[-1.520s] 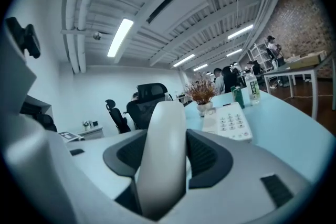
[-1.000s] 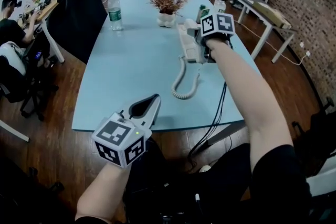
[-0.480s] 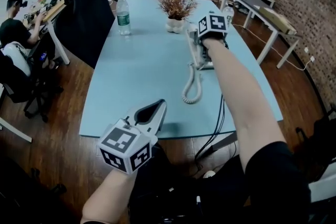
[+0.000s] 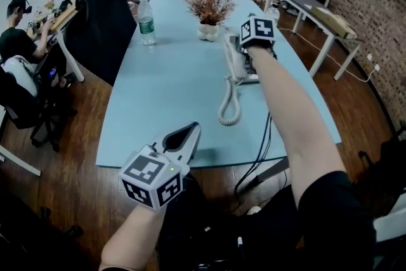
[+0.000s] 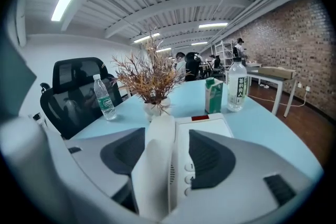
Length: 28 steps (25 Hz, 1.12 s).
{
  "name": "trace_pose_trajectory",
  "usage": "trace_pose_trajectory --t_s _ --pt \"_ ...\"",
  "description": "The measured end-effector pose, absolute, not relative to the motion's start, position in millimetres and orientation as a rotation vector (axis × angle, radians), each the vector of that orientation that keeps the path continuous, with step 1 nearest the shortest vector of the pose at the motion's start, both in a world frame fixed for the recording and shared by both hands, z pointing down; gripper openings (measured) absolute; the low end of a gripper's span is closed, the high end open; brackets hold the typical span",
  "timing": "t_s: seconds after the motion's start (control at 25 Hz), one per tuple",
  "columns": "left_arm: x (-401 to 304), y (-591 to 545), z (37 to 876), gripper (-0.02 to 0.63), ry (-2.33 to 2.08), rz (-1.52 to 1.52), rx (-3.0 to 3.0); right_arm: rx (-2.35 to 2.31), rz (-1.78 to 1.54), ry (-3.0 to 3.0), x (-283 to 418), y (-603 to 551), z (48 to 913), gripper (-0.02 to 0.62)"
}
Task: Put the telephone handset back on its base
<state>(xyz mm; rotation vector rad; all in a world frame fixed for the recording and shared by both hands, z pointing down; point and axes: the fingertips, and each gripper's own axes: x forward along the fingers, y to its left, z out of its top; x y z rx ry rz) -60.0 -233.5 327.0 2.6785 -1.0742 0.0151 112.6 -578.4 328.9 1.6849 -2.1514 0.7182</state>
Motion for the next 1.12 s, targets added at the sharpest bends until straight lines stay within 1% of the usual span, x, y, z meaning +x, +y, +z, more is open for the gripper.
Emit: trace_pose_trajectory --t_s 0.12,0.16,0.32,0.36,0.4,0.44,0.48,0.6,0.76,0.88,1.0,1.12 --pt "-55 -231 329 -0.005 -1.063 0.026 2.686 1.658 0.727 -2.224 113 -565 319 0.288" --pt "-54 -231 331 -0.005 -1.061 0.031 2.688 1.641 0.719 -2.261 110 -558 314 0.277" --pt "-54 -231 335 -0.005 -1.065 0.052 2.688 1.5 0.655 -2.483 79 -500 292 0.167" --pt "-54 -231 335 -0.005 -1.069 0.054 2.689 1.441 0.643 -2.553 68 -477 287 0.121" --pt "-54 -230 334 -0.005 -1.073 0.053 2.69 1.376 0.634 -2.624 58 -451 283 0.095" --pt "-54 -230 333 -0.005 -1.076 0.053 2.692 1.308 0.625 -2.693 50 -423 279 0.039" --pt "-54 -228 333 -0.005 -1.076 0.055 2.695 1.245 0.617 -2.756 44 -396 275 0.011" --pt "-49 -222 331 -0.005 -1.071 0.065 2.711 1.15 0.603 -2.89 49 -325 265 0.011" --pt "-39 -217 326 -0.005 -1.062 0.082 2.737 1.224 0.582 -2.953 89 -260 251 0.009" --pt "-30 -212 321 -0.005 -1.045 0.092 2.765 1.229 0.591 -3.021 106 -217 243 0.009" --pt "-24 -206 322 -0.005 -1.025 0.112 2.785 1.185 0.626 -3.116 111 -182 240 0.011" --pt "-21 -202 324 -0.005 -1.013 0.126 2.795 1.164 0.658 -3.115 115 -166 261 0.011"
